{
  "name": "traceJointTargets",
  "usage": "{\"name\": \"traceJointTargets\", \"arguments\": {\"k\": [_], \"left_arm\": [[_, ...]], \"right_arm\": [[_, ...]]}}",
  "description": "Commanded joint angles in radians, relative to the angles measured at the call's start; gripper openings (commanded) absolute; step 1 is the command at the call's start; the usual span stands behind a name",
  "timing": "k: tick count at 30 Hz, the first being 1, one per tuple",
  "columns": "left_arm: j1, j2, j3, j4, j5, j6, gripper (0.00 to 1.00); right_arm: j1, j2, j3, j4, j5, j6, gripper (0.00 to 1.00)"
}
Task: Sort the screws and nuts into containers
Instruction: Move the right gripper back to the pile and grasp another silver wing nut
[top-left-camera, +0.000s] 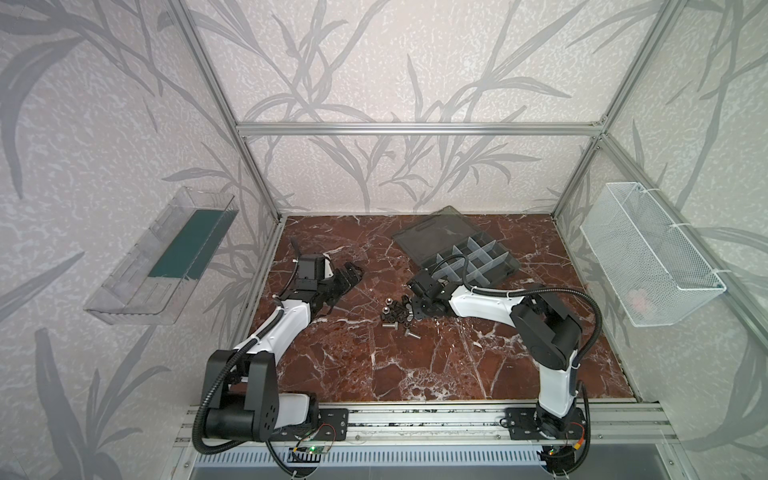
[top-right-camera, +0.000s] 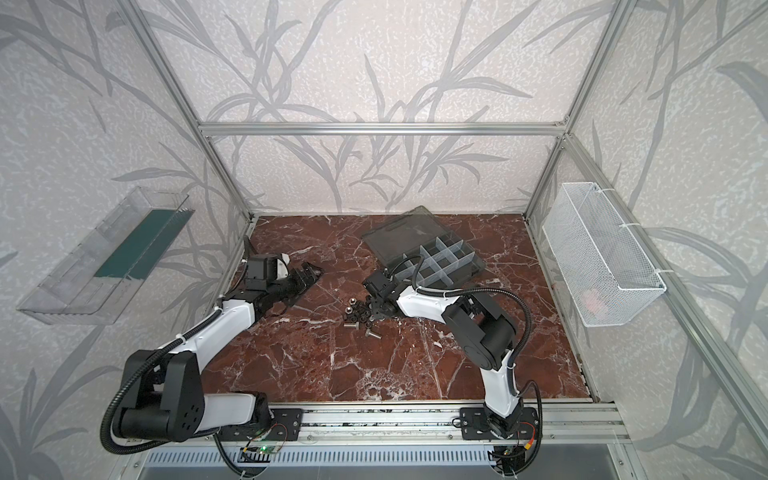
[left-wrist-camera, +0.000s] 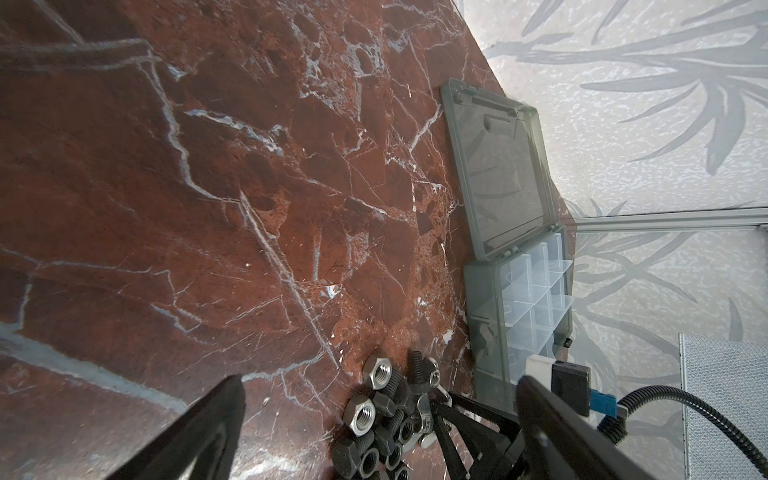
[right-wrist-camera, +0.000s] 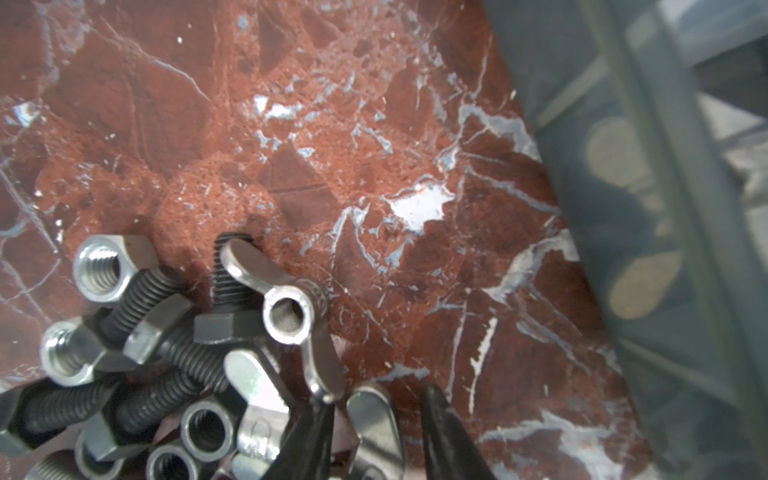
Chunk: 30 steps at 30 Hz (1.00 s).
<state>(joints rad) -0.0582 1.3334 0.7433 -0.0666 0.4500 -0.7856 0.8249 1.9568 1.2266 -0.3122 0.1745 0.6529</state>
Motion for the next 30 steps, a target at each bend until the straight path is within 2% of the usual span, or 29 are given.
{"name": "traceJointTargets", "arguments": {"k": [1, 7, 11, 18, 23, 26, 30], "left_arm": [[-0.003, 0.008, -0.002, 0.003, -0.005, 0.005, 1.00], [-0.002, 0.009, -0.005, 0.003, -0.005, 0.006, 0.99], [-0.003, 0.008, -0.004, 0.004, -0.004, 0.006, 1.00], [-0.002, 0.010, -0.004, 0.005, -0.005, 0.006, 0.99], [-0.002, 0.007, -0.001, 0.004, -0.004, 0.006, 0.99], [-0.002, 0.006, 0.001, 0.002, -0.002, 0.008, 0.99], [-0.002, 0.004, -0.001, 0.005, 0.000, 0.003, 0.99]], "right_arm": [[0.014, -0.002, -0.003, -0.115, 0.025, -0.008, 0.37], [0.033, 0.026, 0.041, -0.174, 0.046, -0.044, 0.36], [0.034, 0.040, 0.054, -0.185, 0.039, -0.042, 0.27], [0.034, 0.045, 0.063, -0.182, 0.043, -0.074, 0.18], [0.029, 0.007, 0.072, -0.196, 0.064, -0.154, 0.05], [0.009, -0.062, 0.081, -0.175, 0.020, -0.254, 0.00], [-0.032, -0.151, 0.130, -0.178, -0.036, -0.354, 0.00]]}}
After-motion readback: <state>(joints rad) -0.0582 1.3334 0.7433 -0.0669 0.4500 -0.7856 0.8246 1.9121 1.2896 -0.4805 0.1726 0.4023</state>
